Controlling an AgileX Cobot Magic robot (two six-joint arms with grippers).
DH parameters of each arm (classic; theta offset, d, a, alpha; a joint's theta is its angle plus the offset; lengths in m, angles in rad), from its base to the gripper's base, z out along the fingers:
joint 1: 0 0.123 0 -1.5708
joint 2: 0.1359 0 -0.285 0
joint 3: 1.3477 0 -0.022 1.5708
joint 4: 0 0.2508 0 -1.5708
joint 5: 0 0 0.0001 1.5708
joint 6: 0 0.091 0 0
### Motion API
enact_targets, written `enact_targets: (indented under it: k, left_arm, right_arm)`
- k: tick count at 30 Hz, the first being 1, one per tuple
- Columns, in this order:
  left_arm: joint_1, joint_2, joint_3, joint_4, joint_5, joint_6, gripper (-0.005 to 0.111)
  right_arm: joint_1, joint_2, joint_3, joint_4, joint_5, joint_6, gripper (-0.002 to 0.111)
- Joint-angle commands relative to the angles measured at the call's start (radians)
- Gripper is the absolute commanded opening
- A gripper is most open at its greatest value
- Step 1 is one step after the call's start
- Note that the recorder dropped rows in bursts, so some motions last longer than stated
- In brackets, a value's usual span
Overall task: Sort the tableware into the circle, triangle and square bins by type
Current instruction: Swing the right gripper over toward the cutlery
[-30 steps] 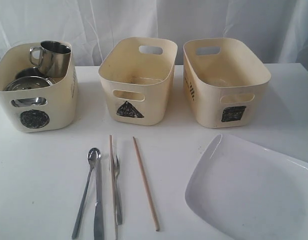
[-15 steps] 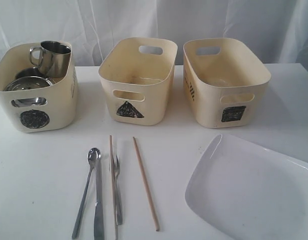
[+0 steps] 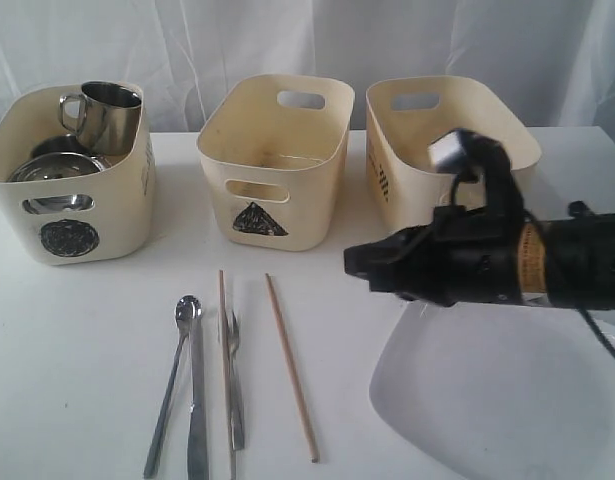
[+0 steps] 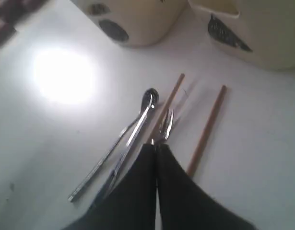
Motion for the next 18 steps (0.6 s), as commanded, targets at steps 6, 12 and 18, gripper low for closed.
enact_targets:
  k: [6,12,18]
  left_arm:
    - [0.0,-0.004,0.003,-0.006,-0.004,-0.006,0.0]
    - [0.0,-0.004,0.003,-0.006,-0.004,-0.006,0.0]
    - [0.0,-0.004,0.003,-0.006,-0.004,-0.006,0.0]
  right_arm:
    - [0.317,0.008,-0.19,-0.105,1.066,0.041,0.0]
    - [0.337,0.079,-0.369,0.398,1.205,-0.498,0.0]
    - [0.392,0.237,-0.616,1.299,1.363,-1.259,0.0]
